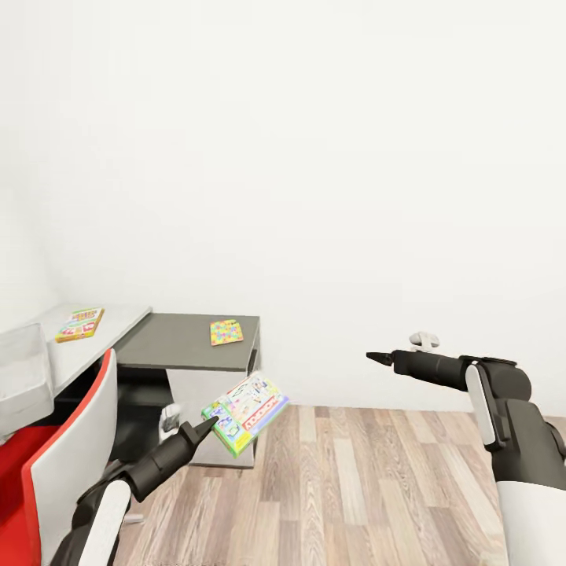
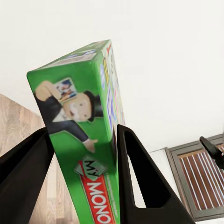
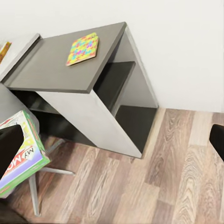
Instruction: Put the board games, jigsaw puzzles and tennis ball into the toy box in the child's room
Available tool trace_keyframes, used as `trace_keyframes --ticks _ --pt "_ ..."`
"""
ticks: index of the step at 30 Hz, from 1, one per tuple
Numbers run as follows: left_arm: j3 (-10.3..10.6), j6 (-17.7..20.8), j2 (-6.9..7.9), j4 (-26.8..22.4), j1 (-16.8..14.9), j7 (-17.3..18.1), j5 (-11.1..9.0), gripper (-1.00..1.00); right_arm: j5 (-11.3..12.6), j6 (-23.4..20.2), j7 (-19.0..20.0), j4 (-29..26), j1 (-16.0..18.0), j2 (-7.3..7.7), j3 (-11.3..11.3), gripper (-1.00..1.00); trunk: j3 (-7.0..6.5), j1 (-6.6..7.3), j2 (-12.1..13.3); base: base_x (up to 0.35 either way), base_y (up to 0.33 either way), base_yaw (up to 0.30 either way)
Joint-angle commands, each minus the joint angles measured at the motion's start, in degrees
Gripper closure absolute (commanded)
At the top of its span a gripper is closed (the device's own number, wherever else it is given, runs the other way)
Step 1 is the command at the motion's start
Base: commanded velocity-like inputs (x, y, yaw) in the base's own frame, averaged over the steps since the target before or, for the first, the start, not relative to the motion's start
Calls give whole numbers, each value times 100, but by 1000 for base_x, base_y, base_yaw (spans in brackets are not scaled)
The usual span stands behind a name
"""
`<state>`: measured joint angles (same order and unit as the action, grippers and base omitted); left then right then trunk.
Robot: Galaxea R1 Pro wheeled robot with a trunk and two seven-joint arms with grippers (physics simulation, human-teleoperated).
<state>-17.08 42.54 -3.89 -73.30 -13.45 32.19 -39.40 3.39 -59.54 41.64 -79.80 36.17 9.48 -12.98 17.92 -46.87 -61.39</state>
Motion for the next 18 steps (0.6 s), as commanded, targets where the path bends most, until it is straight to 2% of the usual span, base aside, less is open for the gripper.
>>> trace_keyframes --ticks 1,18 --pt "-15 44 -7 0 -7 19 -31 100 34 -46 -6 -3 4 2 -8 -100 -11 22 37 0 0 300" --pt "-8 44 -7 -5 -8 30 -34 100 31 -41 -7 -9 4 1 -5 -100 -317 396 718 0 0 300"
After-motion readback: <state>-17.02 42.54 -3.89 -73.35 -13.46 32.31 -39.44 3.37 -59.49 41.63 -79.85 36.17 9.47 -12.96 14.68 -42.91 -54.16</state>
